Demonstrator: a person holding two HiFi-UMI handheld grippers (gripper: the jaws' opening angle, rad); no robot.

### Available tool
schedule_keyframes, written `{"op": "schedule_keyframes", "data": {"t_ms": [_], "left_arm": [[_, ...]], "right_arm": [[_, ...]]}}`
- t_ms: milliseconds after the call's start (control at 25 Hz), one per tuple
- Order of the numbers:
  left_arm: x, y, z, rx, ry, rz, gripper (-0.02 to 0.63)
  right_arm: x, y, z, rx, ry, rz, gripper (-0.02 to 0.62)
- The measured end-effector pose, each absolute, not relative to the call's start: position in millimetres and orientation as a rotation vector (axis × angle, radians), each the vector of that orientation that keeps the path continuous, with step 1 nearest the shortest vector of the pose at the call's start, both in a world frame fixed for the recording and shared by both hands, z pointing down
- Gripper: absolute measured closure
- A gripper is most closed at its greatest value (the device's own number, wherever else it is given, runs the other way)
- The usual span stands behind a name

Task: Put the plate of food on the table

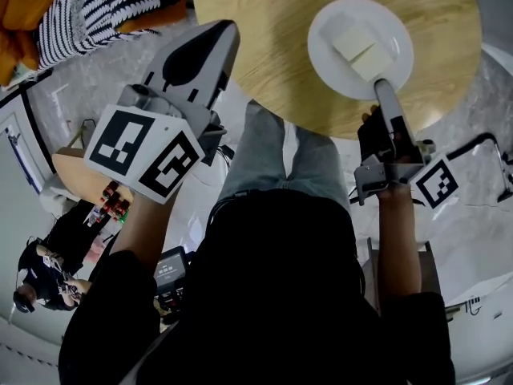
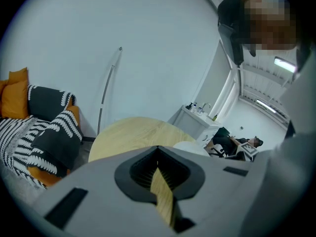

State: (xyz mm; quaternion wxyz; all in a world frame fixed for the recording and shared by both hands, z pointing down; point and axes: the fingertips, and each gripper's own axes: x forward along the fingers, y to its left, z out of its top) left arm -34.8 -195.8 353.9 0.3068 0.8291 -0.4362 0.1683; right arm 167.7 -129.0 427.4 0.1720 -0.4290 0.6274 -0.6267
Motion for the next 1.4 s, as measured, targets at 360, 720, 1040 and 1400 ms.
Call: {"op": "schedule_keyframes", "data": {"t_ms": [360,720,1040,1400], "left_arm": [[-21,-191,371,2.169,-1.105,0.451,0.601],[-14,-191,372,2.179,-1.080,0.462,0.601],[-12,-189,374,2.187,-1.068,0.454,0.601],[-18,-179,376,2.182,-1.053,0.435,0.601]], "right_arm": [[173,-117,450,-1.265,1.736,-1.860,0.571],[178,-108,466,-1.352,1.719,-1.924,0.571],[177,-105,479,-1.383,1.727,-1.964,0.572],[163,-98,494,-1.425,1.739,-2.074,0.574]]}}
